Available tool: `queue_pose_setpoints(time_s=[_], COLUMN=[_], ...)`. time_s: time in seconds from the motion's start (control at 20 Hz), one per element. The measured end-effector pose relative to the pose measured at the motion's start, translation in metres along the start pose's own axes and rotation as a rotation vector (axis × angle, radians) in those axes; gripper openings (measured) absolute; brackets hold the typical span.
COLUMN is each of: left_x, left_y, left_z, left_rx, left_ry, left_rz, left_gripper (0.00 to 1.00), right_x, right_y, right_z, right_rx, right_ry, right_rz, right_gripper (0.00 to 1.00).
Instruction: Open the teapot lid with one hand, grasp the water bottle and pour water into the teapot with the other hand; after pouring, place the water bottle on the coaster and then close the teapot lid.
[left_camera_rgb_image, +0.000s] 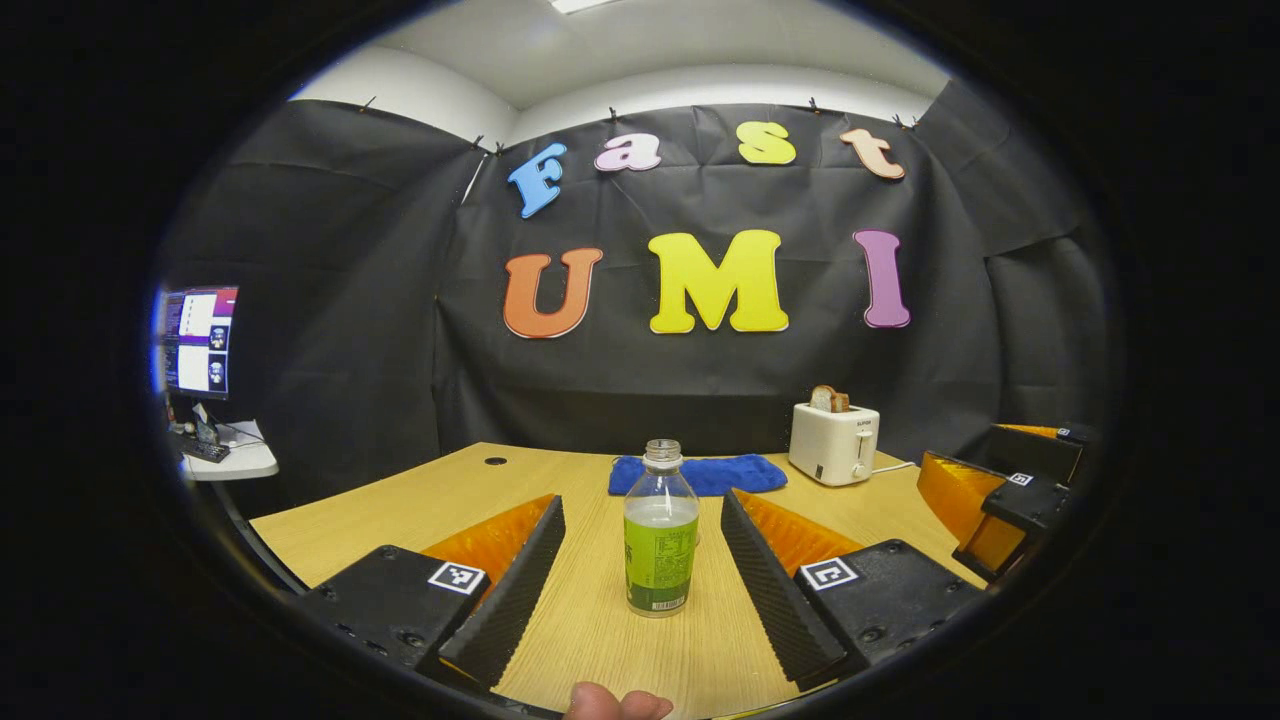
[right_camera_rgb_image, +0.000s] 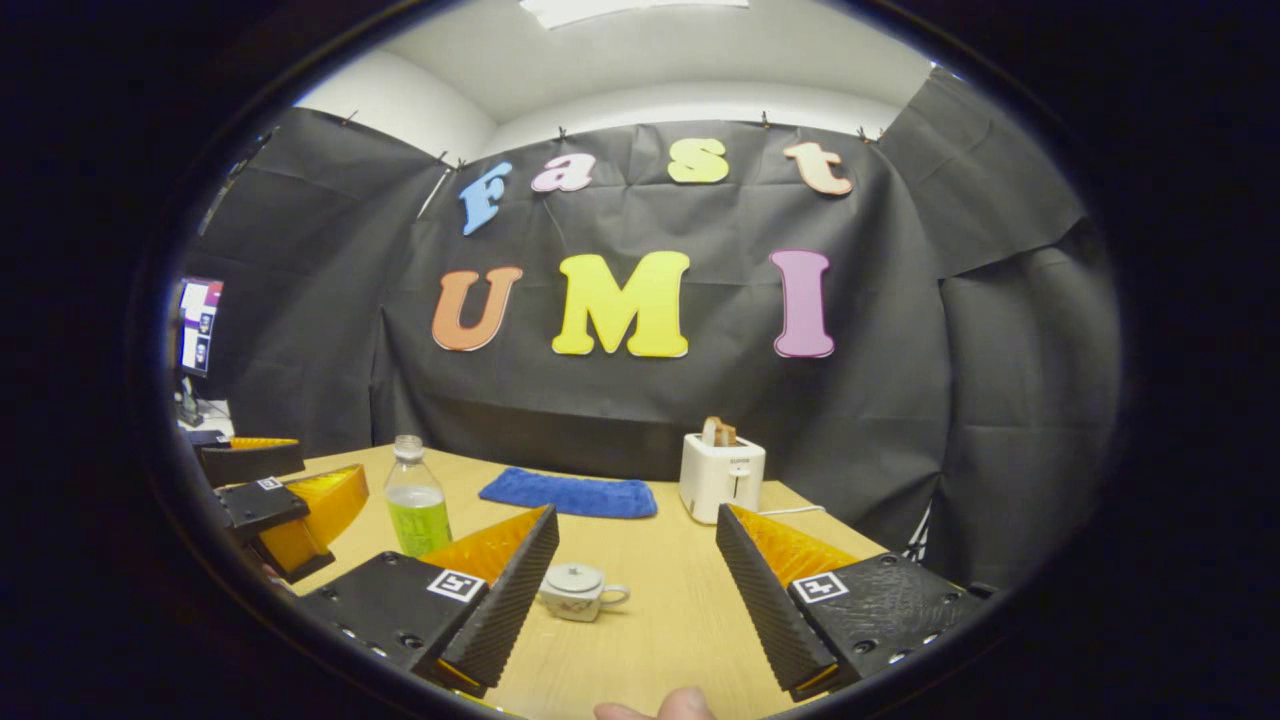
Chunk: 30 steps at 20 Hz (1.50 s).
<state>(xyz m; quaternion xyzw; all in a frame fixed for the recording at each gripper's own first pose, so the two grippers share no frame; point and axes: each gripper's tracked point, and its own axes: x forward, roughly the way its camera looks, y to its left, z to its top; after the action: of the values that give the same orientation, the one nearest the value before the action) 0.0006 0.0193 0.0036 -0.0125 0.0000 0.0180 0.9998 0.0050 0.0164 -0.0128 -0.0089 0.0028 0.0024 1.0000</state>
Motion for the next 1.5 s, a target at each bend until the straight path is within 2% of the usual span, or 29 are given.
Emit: queue_pose_setpoints(time_s=[0.5, 0.9, 1.15, 1.2, 1.3, 1.35, 1.45, 1.5], left_x=[0.000, 0.001, 0.004, 0.005, 0.007, 0.007, 0.007, 0.007], left_y=[0.005, 0.017, 0.027, 0.029, 0.031, 0.032, 0.033, 0.034], left_z=[-0.002, -0.001, -0.003, -0.004, -0.006, -0.007, -0.009, -0.009], left_rx=[0.008, 0.011, 0.005, 0.004, 0.001, -0.002, -0.004, -0.005], left_ry=[0.012, 0.013, 0.022, 0.025, 0.031, 0.035, 0.044, 0.046], left_rz=[0.002, 0.015, 0.032, 0.034, 0.038, 0.040, 0.042, 0.043], left_gripper=[0.98, 0.98, 0.98, 0.98, 0.98, 0.98, 0.98, 0.99], right_x=[0.025, 0.078, 0.112, 0.115, 0.119, 0.121, 0.125, 0.126], right_y=[0.008, 0.039, 0.052, 0.055, 0.058, 0.058, 0.062, 0.063], right_z=[-0.030, -0.071, -0.099, -0.103, -0.108, -0.108, -0.108, -0.110], right_rx=[-0.012, -0.018, -0.022, -0.025, -0.037, -0.043, -0.042, -0.044], right_ry=[0.051, 0.108, 0.179, 0.190, 0.206, 0.209, 0.209, 0.217], right_rz=[0.024, 0.052, 0.065, 0.063, 0.059, 0.054, 0.054, 0.050], right_gripper=[0.95, 0.97, 0.93, 0.91, 0.81, 0.70, 0.54, 0.41])
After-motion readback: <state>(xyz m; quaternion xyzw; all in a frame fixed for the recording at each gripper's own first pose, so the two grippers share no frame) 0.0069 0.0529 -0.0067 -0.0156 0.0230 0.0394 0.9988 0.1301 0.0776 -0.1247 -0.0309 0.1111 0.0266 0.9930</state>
